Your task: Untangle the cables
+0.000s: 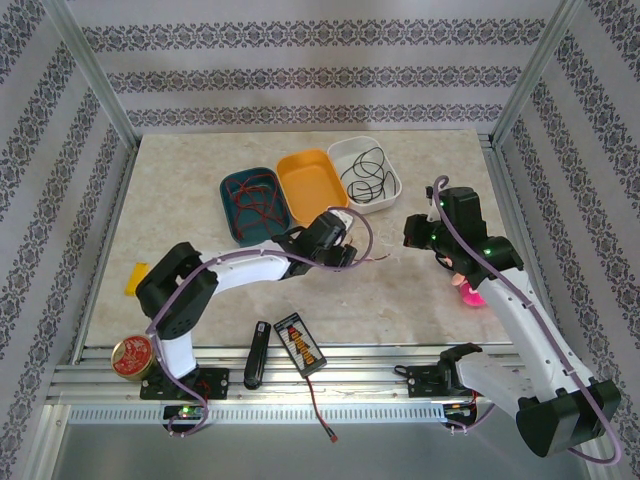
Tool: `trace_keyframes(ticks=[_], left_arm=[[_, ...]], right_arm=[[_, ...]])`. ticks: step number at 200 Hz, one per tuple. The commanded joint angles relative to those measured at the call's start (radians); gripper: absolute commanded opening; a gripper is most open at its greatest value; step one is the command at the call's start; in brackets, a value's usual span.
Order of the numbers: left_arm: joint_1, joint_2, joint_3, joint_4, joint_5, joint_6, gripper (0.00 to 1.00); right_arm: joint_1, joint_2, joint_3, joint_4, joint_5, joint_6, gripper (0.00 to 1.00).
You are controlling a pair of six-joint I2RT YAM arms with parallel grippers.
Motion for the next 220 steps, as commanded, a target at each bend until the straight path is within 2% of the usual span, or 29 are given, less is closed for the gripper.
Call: trace_keyframes(ticks=[1,32,73,103,136,179,203,220], left_arm=[[0.007,0.066,0.087,-0.142,-0.029,-0.026,0.65],[0.008,0.142,0.187,-0.267,-0.026,0.009,0.60],[0.015,0.259,0.348,-0.402,-0.022,0.054,0.61],[0.016,0.342,0.453,-0.458,0.001,0.019,0.62],[0.017,0.411,0.532,-0.528,-0.049,-0.052,0.60],[0.016,0.429,0.542,-0.562,-0.025,-0.092,0.56],[0.016,0.424,0.512,-0.560,0.036,-0.101,0.47],[0.011,0.415,0.484,-0.558,0.086,-0.101,0.44]], right_arm=[[0.009,-0.006,-0.014,-0.025,0.074,0.006,0.00],[0.003,-0.019,-0.019,-0.074,0.174,0.013,0.00],[-0.016,-0.043,-0.054,-0.056,0.171,0.021,0.00],[-0.021,-0.045,-0.068,-0.049,0.170,0.023,0.00],[-0.029,-0.046,-0.078,-0.045,0.165,0.022,0.01],[-0.040,-0.043,-0.093,-0.032,0.155,0.021,0.02],[-0.044,-0.041,-0.101,-0.020,0.150,0.025,0.02],[-0.045,-0.040,-0.105,-0.015,0.150,0.027,0.03]])
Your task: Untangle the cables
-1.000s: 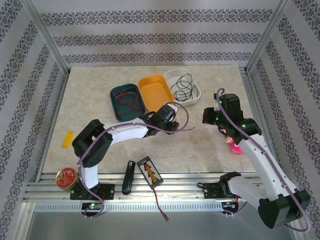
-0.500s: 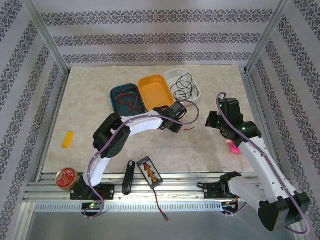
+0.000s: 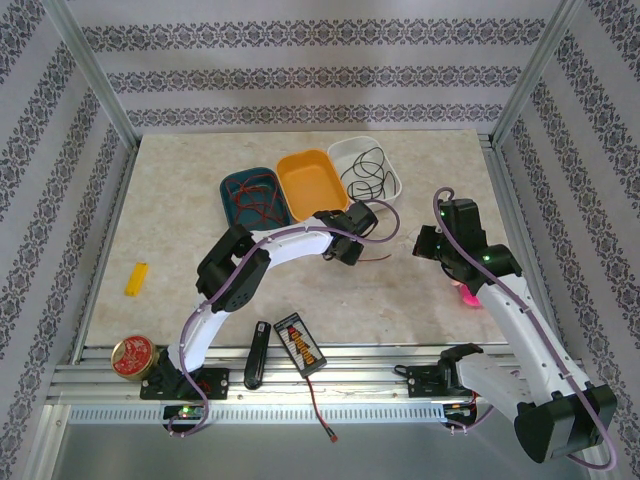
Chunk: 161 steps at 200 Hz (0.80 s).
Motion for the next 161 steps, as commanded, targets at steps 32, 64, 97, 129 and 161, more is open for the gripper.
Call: trace_keyframes(ticks=[32,64,97,129,161], left_arm=[[-0.034,-0.009,-0.077,-0.090,0.113,-0.007,0.39],[-0.057,-0.049,-0.123,-0.078,0.156,-0.005,0.29],[-0.076,-0.094,-0.152,-0.081,0.180,-0.014,0.20],[-0.081,-0.144,-0.195,-0.074,0.144,-0.034,0.12],[-0.081,-0.180,-0.232,-0.043,0.054,-0.060,0.00]], right_arm=[[-0.012,-0.002,-0.017,0.038,0.007,0.021,0.03],[-0.014,0.010,-0.023,0.053,-0.006,0.026,0.04],[-0.014,0.021,-0.028,0.066,-0.019,0.027,0.04],[-0.015,0.028,-0.032,0.092,-0.037,0.029,0.04],[-0.012,0.058,-0.059,0.145,-0.092,0.041,0.04]])
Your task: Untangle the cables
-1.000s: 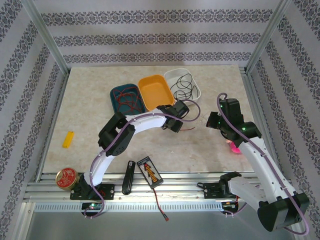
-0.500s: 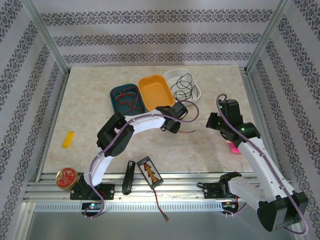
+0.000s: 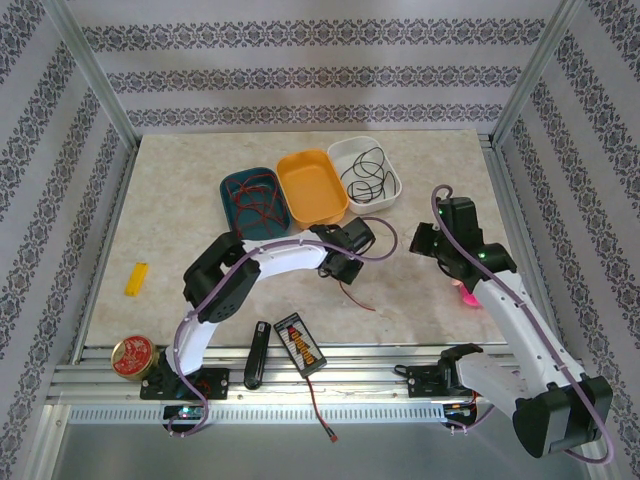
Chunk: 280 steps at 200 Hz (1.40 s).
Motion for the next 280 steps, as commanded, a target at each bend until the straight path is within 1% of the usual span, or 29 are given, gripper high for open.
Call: trace_keyframes(ticks=[1,24,48,79,107,134,152,167,191,217,251,266,280], left_arm=[[-0.014,-0.047,-0.044,-0.044,-0.044,-0.037,0.00],[-0.014,-0.107,-0.101,0.052,-0.058,-0.055,0.00],[-0.014,-0.181,-0.151,0.138,-0.096,-0.056,0.00],[-0.013,-0.274,-0.206,0.244,-0.121,-0.053,0.00],[-0.013,-0.303,-0.191,0.228,-0.122,-0.036,0.00],[-0.010,-0.345,-0.189,0.216,-0.163,-0.007,0.00],[0.001,-0.381,-0.183,0.202,-0.203,0.036,0.00],[0.018,-0.410,-0.178,0.191,-0.243,0.102,0.00],[0.073,-0.445,-0.173,0.171,-0.301,0.238,0.00],[0.166,-0.477,-0.190,0.179,-0.335,0.374,0.00],[0.332,-0.492,-0.247,0.276,-0.278,0.515,0.00],[0.397,-0.476,-0.259,0.319,-0.264,0.572,0.00],[0.447,-0.449,-0.245,0.322,-0.253,0.623,0.00]], right_arm=[[-0.006,0.024,-0.028,0.055,-0.051,0.019,0.04],[-0.003,0.039,-0.054,0.086,-0.063,0.038,0.06],[-0.001,0.053,-0.078,0.118,-0.073,0.050,0.08],[0.003,0.085,-0.098,0.144,-0.081,0.060,0.09],[0.007,0.112,-0.106,0.163,-0.082,0.060,0.09],[0.008,0.139,-0.112,0.181,-0.085,0.060,0.09],[0.010,0.158,-0.113,0.193,-0.090,0.061,0.09],[0.013,0.167,-0.113,0.203,-0.090,0.063,0.09],[0.017,0.171,-0.107,0.203,-0.090,0.062,0.09],[0.020,0.165,-0.102,0.199,-0.088,0.063,0.09],[0.024,0.161,-0.095,0.189,-0.088,0.066,0.09],[0.028,0.158,-0.090,0.183,-0.085,0.067,0.09],[0.032,0.156,-0.086,0.175,-0.082,0.068,0.09]])
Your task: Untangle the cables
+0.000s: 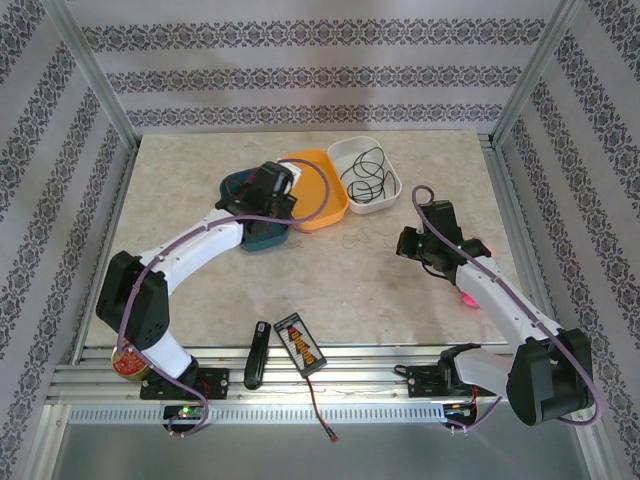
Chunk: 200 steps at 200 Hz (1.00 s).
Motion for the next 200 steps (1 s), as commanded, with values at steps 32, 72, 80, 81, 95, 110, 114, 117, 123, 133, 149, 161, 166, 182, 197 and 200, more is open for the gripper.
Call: trace_keyframes(ticks=[32,72,80,81,95,110,114,117,123,133,149,161,166,182,197,200], left_arm=[[0.159,0.085,0.043,0.057,0.065,0.228,0.00],[0.205,0.151,0.066,0.043,0.158,0.255,0.00],[0.209,0.169,0.073,0.027,0.176,0.260,0.00],[0.209,0.170,0.075,0.024,0.178,0.260,0.00],[0.212,0.198,0.086,-0.001,0.205,0.262,0.00],[0.214,0.226,0.093,-0.018,0.234,0.249,0.00],[0.214,0.233,0.094,-0.022,0.235,0.244,0.00],[0.213,0.238,0.096,-0.025,0.235,0.239,0.00],[0.214,0.251,0.103,-0.033,0.228,0.226,0.00],[0.215,0.273,0.119,-0.054,0.209,0.210,0.00],[0.215,0.299,0.142,-0.089,0.187,0.191,0.04],[0.215,0.304,0.152,-0.102,0.180,0.173,0.07],[0.216,0.302,0.152,-0.104,0.177,0.168,0.10],[0.214,0.295,0.161,-0.113,0.164,0.141,0.27],[0.214,0.284,0.166,-0.119,0.164,0.126,0.46],[0.215,0.280,0.165,-0.120,0.165,0.124,0.49]], right_arm=[[0.022,-0.019,0.017,-0.026,0.005,0.015,0.09],[0.027,-0.022,0.019,-0.036,0.020,0.022,0.09],[0.027,-0.020,0.022,-0.036,0.019,0.022,0.09],[0.026,-0.020,0.023,-0.036,0.019,0.022,0.09],[0.031,-0.015,0.026,-0.038,0.021,0.023,0.09],[0.033,-0.011,0.029,-0.038,0.022,0.024,0.09],[0.034,-0.009,0.028,-0.038,0.022,0.023,0.09],[0.034,-0.009,0.030,-0.038,0.022,0.023,0.09],[0.036,-0.008,0.030,-0.038,0.023,0.023,0.09],[0.035,-0.007,0.032,-0.038,0.023,0.024,0.09],[0.040,-0.009,0.035,-0.039,0.023,0.025,0.10],[0.042,-0.015,0.035,-0.042,0.025,0.025,0.10],[0.042,-0.017,0.035,-0.042,0.027,0.025,0.10],[0.042,-0.024,0.031,-0.044,0.033,0.027,0.12],[0.044,-0.027,0.026,-0.044,0.036,0.029,0.12],[0.043,-0.026,0.025,-0.043,0.036,0.029,0.12]])
